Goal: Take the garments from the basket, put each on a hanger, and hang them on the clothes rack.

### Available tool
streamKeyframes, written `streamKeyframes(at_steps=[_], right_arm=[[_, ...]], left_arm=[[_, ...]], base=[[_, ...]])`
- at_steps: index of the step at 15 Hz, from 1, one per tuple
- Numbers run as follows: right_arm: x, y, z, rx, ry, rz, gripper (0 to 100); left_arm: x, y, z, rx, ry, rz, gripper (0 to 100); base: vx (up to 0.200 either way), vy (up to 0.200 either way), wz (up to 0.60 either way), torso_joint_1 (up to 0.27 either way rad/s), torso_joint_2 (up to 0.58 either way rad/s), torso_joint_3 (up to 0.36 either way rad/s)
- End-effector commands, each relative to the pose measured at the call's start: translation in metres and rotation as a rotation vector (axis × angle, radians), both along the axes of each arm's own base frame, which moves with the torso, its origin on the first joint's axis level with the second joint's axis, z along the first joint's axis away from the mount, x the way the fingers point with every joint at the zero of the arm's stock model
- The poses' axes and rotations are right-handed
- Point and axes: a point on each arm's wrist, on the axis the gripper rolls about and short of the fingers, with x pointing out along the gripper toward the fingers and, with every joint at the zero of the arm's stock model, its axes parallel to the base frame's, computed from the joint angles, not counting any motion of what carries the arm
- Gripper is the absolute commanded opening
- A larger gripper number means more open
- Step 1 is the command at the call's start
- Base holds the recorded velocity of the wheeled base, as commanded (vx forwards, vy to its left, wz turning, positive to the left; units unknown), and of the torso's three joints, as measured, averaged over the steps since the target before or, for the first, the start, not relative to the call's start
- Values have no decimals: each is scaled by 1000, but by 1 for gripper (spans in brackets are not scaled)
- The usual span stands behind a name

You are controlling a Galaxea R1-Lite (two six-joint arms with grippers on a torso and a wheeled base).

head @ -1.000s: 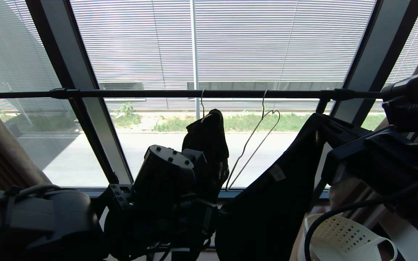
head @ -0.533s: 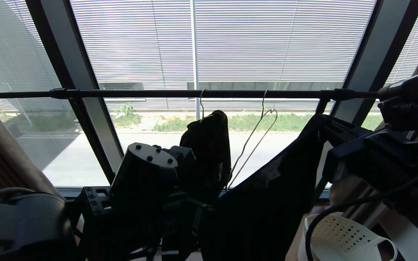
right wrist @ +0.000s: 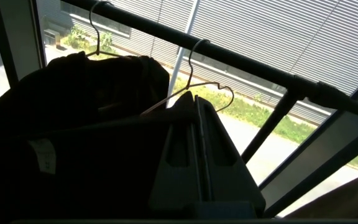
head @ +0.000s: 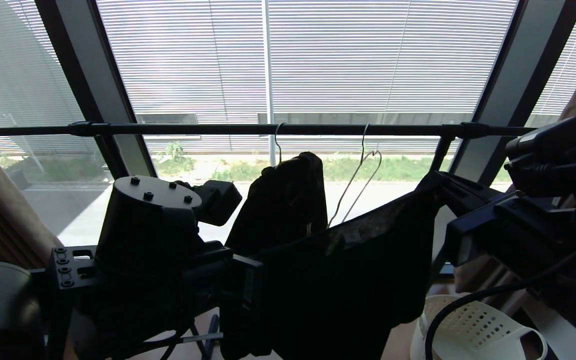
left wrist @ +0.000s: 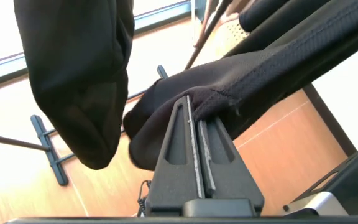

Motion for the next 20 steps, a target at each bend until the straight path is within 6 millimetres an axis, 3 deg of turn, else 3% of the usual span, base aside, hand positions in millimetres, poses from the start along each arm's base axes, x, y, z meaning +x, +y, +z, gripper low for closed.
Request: streamKeyframes(at_steps=[1, 6, 13, 15, 20], right_arm=[[1, -3, -4, -20, 17, -13, 0], [-19, -31, -12, -273, 195, -8, 0], [-27, -34, -19, -312, 257, 96, 0], [-42, -33, -26, -395, 235, 178, 0], [-53, -33, -39, -468, 230, 404, 0]], left_arm=[[-6, 7, 14, -32, -41, 7, 0], [-8, 11, 19, -25, -75, 16, 0], [-6, 10, 24, -30, -95, 7, 0], [4, 3, 34, -53, -119, 13, 0], [45, -23, 52, -82, -175, 22, 0]], base=[[0, 0, 0, 0, 0, 0], [0, 0, 0, 0, 0, 0], [0, 0, 0, 0, 0, 0], [0, 0, 0, 0, 0, 0], [0, 0, 0, 0, 0, 0]])
